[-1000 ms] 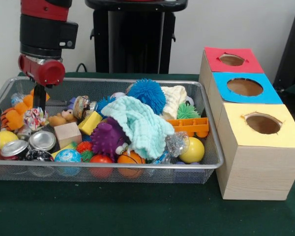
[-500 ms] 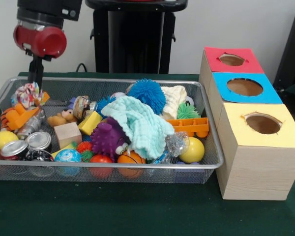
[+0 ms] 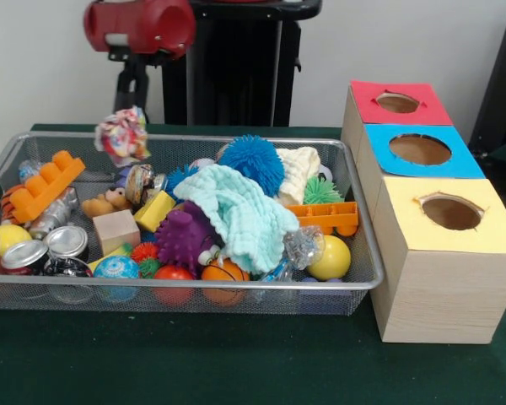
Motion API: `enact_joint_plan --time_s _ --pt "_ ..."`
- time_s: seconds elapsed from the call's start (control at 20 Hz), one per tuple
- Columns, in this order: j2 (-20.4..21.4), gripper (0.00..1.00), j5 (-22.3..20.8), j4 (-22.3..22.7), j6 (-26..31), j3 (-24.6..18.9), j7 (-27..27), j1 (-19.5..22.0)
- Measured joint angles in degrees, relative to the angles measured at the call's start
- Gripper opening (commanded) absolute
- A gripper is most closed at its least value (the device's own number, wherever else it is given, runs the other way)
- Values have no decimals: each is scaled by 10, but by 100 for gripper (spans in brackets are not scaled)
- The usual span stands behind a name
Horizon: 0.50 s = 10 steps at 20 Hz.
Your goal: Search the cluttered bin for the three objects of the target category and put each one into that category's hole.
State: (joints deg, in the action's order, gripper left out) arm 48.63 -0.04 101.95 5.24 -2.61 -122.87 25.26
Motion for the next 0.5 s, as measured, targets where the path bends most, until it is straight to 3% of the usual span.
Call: enact_joint_plan --time_s 0.5 --pt "-15 0 71 -3 0 5 0 -99"
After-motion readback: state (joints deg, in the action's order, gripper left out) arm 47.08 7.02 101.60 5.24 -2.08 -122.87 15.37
